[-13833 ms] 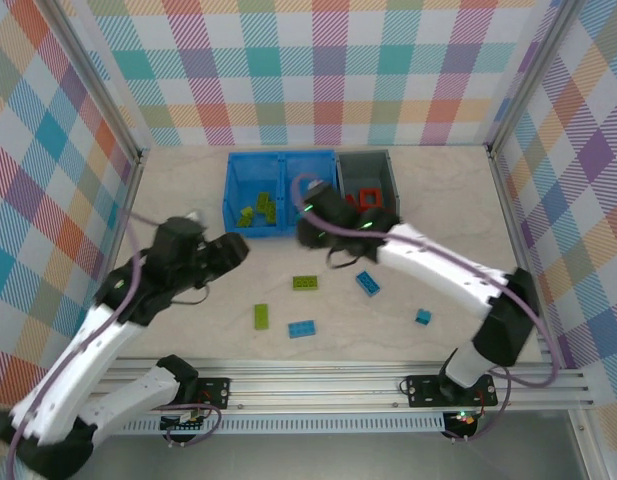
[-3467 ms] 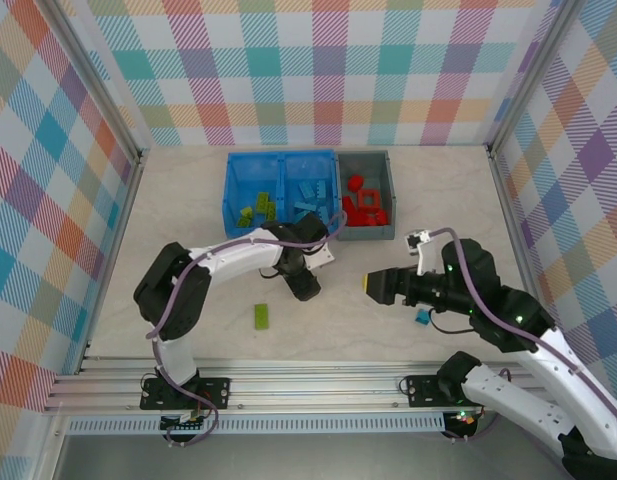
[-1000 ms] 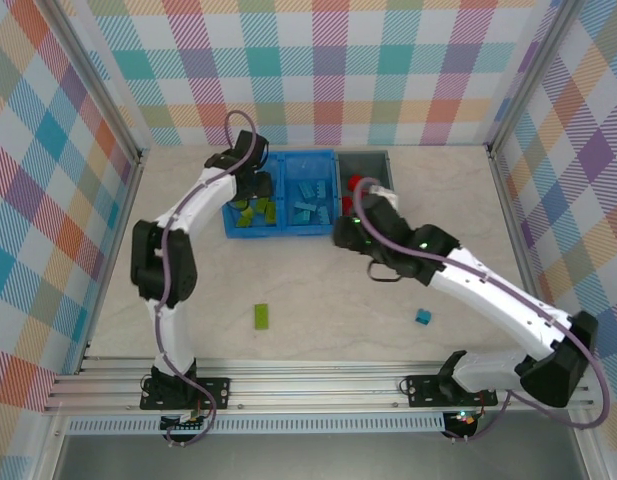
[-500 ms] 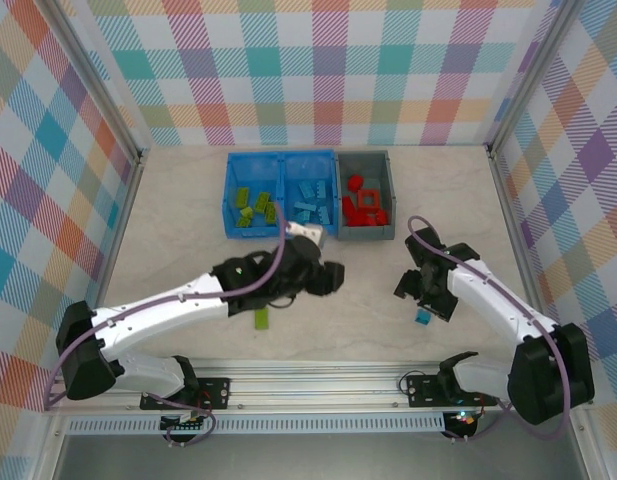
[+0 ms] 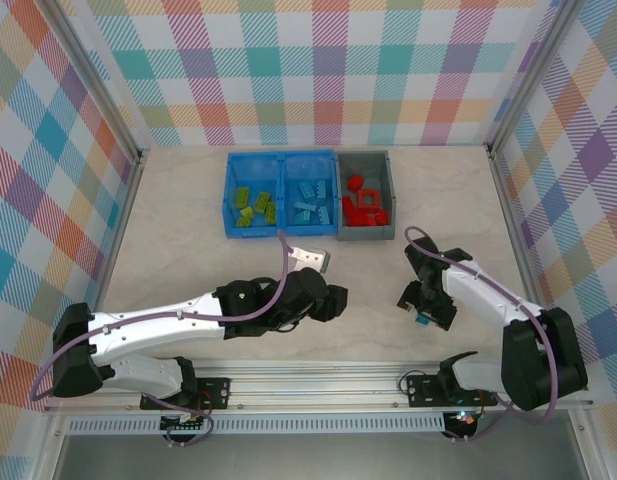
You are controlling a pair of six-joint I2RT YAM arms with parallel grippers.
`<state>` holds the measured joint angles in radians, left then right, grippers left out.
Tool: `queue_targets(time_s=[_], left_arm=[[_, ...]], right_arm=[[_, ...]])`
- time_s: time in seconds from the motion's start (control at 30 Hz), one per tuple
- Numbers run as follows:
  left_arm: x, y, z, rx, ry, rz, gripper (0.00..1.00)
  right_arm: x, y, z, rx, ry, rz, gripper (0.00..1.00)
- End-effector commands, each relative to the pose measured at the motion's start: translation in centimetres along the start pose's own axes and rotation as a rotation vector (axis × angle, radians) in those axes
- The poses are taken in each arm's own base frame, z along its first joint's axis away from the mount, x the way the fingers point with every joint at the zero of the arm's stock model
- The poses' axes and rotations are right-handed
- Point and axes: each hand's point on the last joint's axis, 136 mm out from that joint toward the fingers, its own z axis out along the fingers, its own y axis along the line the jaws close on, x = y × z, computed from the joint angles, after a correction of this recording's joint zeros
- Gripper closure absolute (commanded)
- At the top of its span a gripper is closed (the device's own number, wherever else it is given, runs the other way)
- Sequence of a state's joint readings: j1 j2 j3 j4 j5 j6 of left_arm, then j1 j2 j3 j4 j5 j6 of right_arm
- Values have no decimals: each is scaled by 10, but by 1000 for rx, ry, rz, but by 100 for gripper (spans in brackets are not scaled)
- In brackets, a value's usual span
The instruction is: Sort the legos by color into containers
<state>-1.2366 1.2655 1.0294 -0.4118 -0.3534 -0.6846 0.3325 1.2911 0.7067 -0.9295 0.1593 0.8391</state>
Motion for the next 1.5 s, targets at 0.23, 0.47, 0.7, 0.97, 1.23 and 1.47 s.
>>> queue_targets(time_s=[0.23,0.47,0.7,0.97,1.23,1.47], left_arm=[[-20,-4,-20,19,-80,-18,35],[-42,23,-51,-87,-170,-18,35],[-85,31,-102,-146,-271,70,34],[-122,24,-119,-227,-313,140,33],[-150,15,-94,-334,-317,185,33],[-157,21,-73,-412,-330,188,33]], right_arm=[[-10,5,19,21,3,-45,54],[-19,26,-23,-60,-141,-153,67],[-1,147,-113,-272,-282,-430,68],[-34,294,-160,-447,-322,-518,67],[-101,376,-138,-477,-346,-560,68],[-126,421,-114,-599,-285,-615,67]])
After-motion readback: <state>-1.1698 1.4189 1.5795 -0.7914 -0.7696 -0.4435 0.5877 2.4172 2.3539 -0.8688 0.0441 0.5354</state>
